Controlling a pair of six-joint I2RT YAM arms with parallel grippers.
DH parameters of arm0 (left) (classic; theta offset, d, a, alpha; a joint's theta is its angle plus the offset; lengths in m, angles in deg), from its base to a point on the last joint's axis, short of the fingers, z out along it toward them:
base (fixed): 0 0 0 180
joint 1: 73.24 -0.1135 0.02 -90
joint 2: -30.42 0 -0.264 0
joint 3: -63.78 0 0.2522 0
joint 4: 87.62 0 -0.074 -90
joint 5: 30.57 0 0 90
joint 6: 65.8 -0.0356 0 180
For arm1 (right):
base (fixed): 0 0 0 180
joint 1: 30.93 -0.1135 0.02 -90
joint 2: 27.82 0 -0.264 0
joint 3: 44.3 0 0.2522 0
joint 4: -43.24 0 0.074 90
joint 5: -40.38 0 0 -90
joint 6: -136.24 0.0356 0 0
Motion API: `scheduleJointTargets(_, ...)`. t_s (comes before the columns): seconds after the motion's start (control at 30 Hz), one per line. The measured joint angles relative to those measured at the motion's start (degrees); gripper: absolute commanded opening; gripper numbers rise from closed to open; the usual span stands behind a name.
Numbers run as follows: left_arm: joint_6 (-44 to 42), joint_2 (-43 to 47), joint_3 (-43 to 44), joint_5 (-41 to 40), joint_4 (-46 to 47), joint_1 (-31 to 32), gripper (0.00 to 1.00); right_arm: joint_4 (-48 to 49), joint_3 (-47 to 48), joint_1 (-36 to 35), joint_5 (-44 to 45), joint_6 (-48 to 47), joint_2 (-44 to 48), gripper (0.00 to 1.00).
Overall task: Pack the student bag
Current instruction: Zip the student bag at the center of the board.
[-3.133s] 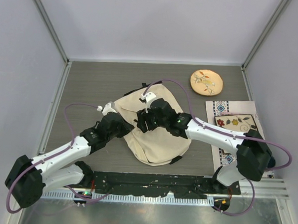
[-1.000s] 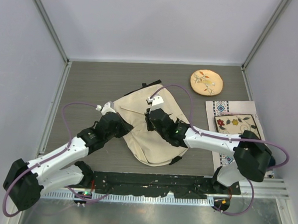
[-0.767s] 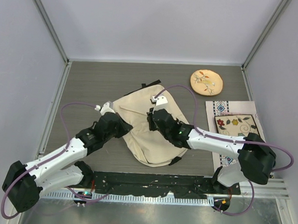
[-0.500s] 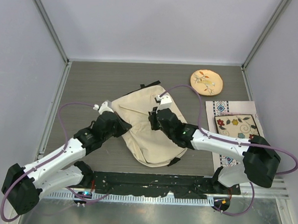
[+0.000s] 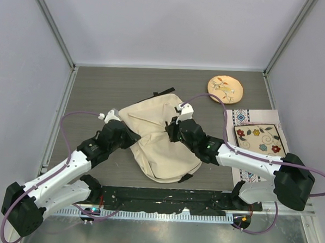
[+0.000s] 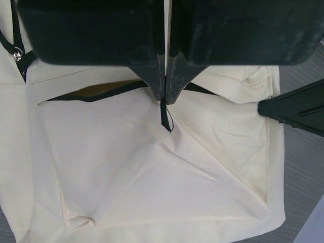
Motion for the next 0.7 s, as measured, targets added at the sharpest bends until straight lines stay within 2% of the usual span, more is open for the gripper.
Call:
scheduleJointTargets(0.27, -1.4, 0.3, 0.1, 1.1, -1.6, -1.9, 0.0, 0.1, -0.1, 3.1, -4.8, -3.2, 0.1, 0.01)
scheduleJointTargets(0.47, -4.4, 0.3, 0.5, 2.8, -3.7, -5.2, 0.0, 1.4, -0.4, 4.4, -13.4, -12.9, -0.2, 0.01)
scheduleJointTargets(0.7, -6.7, 0.3, 1.0, 5.6, -4.3, -7.8, 0.0, 6.6, -3.7, 4.4, -13.8, -21.3, 0.0, 0.01)
